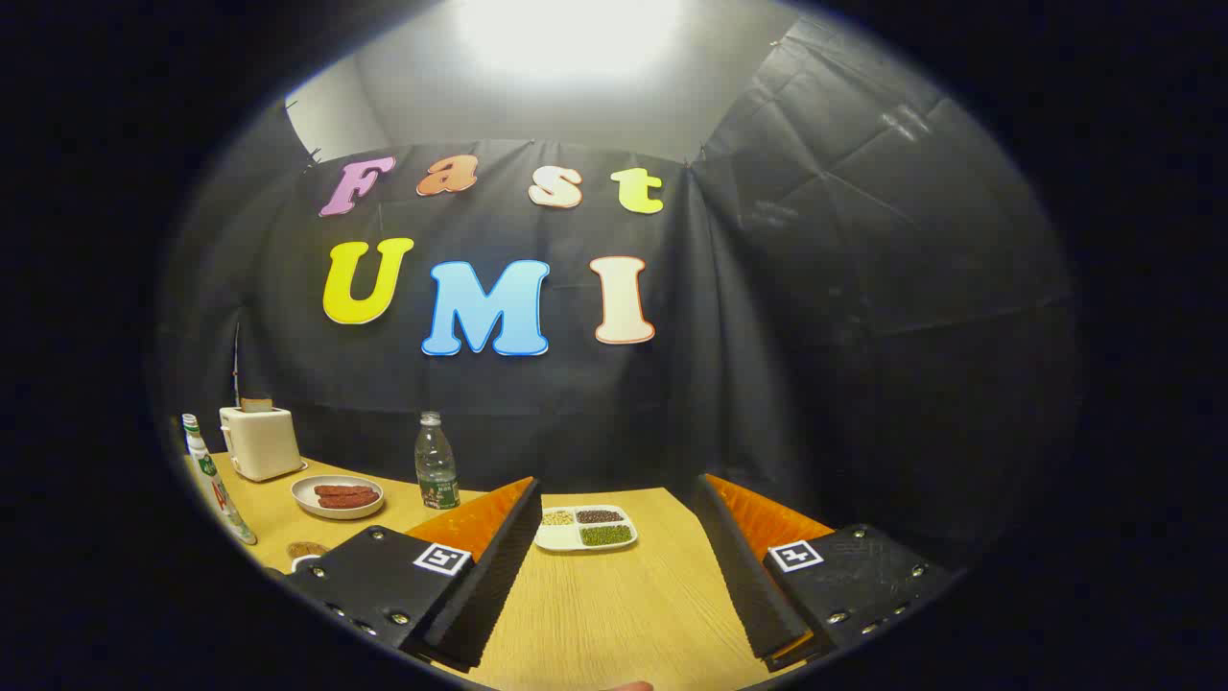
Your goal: Take the bottle from table, then pour the juice into the cup, finally place the bottle on the coaster
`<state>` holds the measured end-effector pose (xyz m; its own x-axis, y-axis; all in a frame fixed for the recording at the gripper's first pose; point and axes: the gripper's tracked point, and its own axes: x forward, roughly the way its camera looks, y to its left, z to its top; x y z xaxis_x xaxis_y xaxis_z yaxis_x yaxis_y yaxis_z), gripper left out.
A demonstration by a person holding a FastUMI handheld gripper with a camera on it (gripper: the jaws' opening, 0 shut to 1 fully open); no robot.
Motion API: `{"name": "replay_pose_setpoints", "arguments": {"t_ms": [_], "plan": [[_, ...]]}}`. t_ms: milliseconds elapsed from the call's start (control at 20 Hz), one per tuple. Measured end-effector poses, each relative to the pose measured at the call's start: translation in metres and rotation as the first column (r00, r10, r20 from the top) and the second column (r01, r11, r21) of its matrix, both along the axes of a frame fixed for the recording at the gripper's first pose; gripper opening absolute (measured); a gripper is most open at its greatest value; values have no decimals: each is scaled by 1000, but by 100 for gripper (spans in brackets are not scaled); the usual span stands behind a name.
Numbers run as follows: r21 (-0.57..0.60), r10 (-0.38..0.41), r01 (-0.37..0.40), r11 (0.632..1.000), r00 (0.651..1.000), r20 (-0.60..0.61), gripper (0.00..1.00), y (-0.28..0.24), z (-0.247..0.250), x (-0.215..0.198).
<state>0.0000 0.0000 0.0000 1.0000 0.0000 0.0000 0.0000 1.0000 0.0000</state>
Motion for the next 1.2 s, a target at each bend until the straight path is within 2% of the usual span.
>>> {"name": "replay_pose_setpoints", "arguments": {"t_ms": [200, 500, 650, 850, 1200], "plan": [[-7, 65, -65, 998, 998, 23, 97, 61, 36, -36], [91, 216, -216, 972, 976, 4, 97, 174, 50, -69], [143, 304, -301, 943, 953, 2, 97, 230, 47, -86], [158, 393, -386, 909, 919, -19, 97, 290, 32, -103], [148, 517, -504, 851, 854, -63, 97, 368, -4, -128]]}}
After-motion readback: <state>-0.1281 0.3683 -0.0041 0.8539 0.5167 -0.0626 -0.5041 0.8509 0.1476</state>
